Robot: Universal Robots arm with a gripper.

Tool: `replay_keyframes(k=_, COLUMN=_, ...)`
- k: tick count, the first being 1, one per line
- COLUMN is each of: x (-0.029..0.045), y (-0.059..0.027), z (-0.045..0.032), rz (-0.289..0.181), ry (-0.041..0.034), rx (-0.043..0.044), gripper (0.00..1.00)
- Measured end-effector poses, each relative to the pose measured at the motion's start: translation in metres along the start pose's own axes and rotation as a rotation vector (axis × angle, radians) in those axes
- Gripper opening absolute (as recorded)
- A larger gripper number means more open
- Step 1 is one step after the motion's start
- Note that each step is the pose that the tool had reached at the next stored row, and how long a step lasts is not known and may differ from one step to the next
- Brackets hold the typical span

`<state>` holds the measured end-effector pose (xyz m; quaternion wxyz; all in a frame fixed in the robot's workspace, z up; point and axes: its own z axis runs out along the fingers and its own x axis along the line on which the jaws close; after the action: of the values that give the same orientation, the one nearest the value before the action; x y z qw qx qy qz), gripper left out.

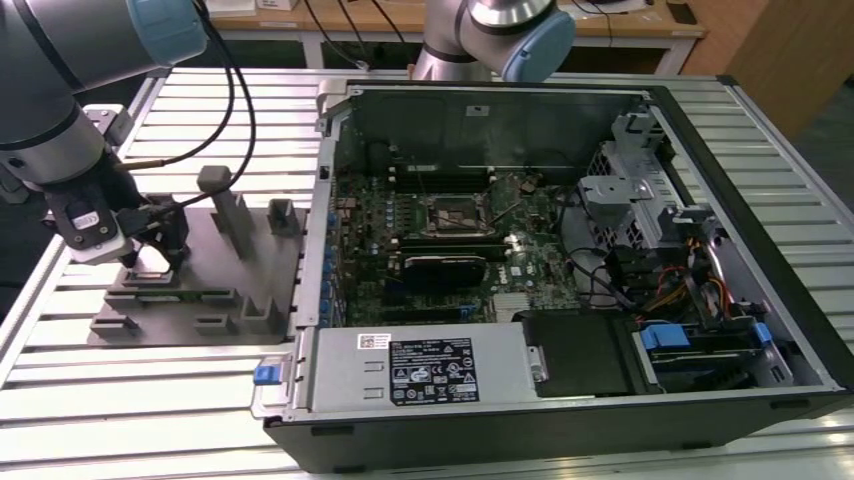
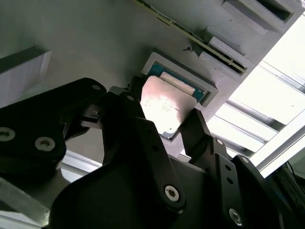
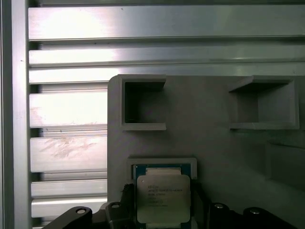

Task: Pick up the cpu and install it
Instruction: 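Pick up the cpu and move it towards the insertion slot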

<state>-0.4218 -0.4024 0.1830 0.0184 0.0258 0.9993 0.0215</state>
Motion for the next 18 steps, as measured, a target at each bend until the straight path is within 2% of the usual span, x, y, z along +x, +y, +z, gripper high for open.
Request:
replay_keyframes(k=1, x=0.0000, y=0.0000, z=0.0000, rz=0.000, ry=0.0000, rx=-0.0001, gripper=0.55)
replay_keyframes(k=2, x=0.0000, y=0.0000, z=0.0000, rz=0.000, ry=0.0000, rx=-0.0001, gripper=0.62)
replay_keyframes(k=11, x=0.0000, y=0.0000, z=0.0000, rz=0.000, ry=0.0001, rx=-0.0010, gripper=0.62)
replay_keyframes(k=13, x=0.0000, y=0.0000, z=-0.0001, rz=0.000, ry=0.0002, rx=-0.0011, gripper=0.60)
replay_keyframes(k=14, x=0.0000, y=0.0000, z=-0.0001, rz=0.000, ry=0.0002, rx=-0.0011, gripper=0.54)
replay_keyframes(k=18, x=0.0000, y=0.0000, z=0.0000, rz=0.000, ry=0.0001, rx=-0.0015, gripper=0.54)
